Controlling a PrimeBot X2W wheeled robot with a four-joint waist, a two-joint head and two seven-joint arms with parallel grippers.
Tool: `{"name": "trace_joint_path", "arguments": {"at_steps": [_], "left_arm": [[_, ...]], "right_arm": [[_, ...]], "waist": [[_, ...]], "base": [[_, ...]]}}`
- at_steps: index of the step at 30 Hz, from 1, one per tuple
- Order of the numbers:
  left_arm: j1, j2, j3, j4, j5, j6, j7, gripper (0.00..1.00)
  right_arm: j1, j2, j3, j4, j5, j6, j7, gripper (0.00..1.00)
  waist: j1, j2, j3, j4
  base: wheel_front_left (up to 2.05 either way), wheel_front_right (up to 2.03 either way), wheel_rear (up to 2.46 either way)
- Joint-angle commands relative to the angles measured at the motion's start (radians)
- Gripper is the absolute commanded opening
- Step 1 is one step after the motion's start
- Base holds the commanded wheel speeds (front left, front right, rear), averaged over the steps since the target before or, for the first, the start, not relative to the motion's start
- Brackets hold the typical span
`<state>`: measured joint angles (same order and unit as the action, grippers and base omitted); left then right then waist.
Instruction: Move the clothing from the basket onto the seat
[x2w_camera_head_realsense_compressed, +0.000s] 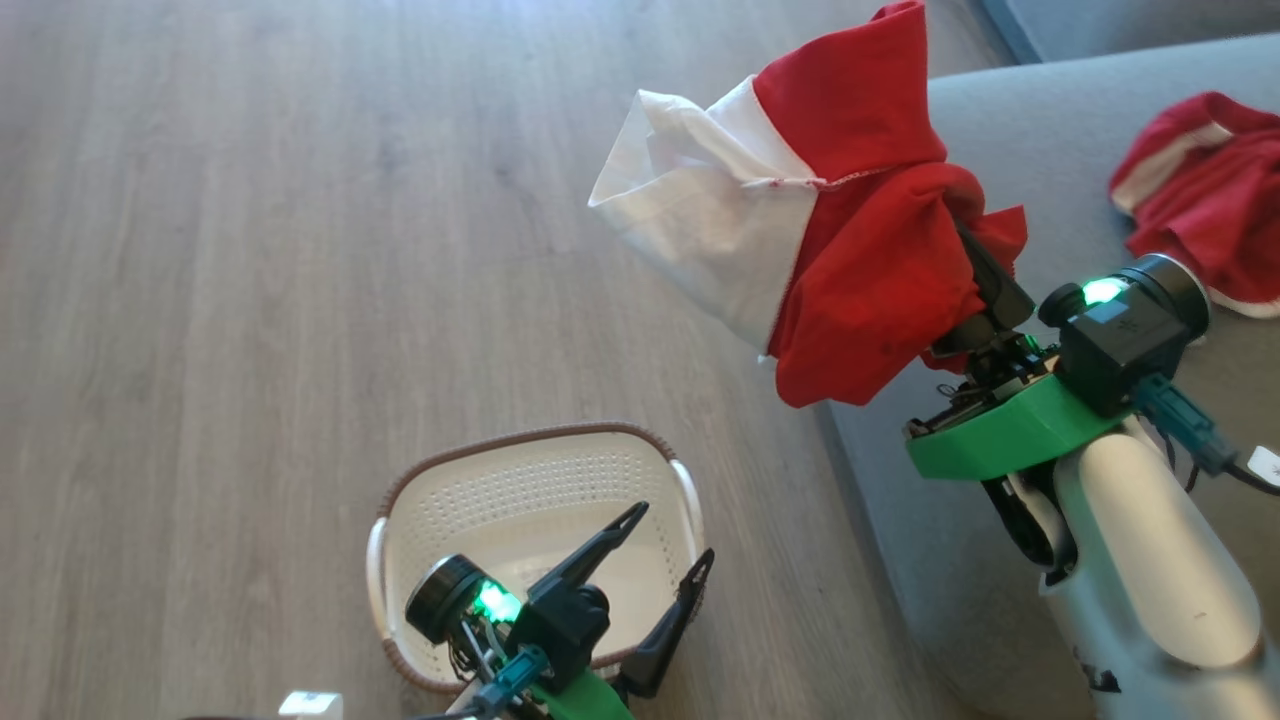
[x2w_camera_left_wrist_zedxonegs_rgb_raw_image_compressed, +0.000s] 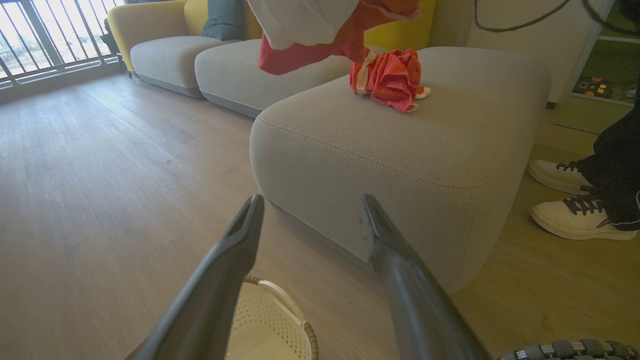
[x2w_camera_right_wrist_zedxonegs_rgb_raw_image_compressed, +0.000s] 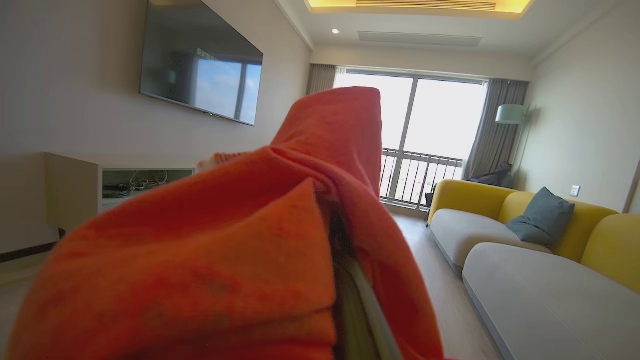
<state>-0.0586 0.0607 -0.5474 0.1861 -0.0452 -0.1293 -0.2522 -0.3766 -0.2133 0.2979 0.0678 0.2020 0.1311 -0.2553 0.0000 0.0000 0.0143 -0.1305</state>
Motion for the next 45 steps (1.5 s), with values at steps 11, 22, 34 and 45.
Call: {"name": "trace_joint_path", "arguments": {"at_steps": [11,22,34,45], "left_arm": [[-0.06,-0.009,0.023,-0.041,0.003,-0.001,-0.01,1.0],[-0.072,-0.004,0.009,-0.046,0.001,-0.001,-0.01,1.0],[-0.135,-0.005,-0.093,-0.024,-0.027,-0.001,-0.01,1.0],[-0.165,0.0,-0.111,-0.01,-0.046,-0.001,-0.01,1.0]], "right_arm": [[0.006,0.01,-0.063,-0.058,-0.012,0.0,-0.006,0.0],[0.033,0.031,-0.129,-0.069,-0.027,0.0,-0.006,0.0],[0.098,0.037,-0.268,-0.116,-0.058,0.0,-0.006,0.0],[0.129,0.039,-0.361,-0.146,-0.073,0.0,-0.006,0.0]], "waist": [[0.0,0.0,0.05,-0.17],[0.0,0.0,0.056,-0.318],[0.0,0.0,0.083,-0.382],[0.0,0.0,0.088,-0.384]], "base": [[0.0,0.0,0.0],[0.0,0.0,0.0],[0.0,0.0,0.0],[0.0,0.0,0.0]]}}
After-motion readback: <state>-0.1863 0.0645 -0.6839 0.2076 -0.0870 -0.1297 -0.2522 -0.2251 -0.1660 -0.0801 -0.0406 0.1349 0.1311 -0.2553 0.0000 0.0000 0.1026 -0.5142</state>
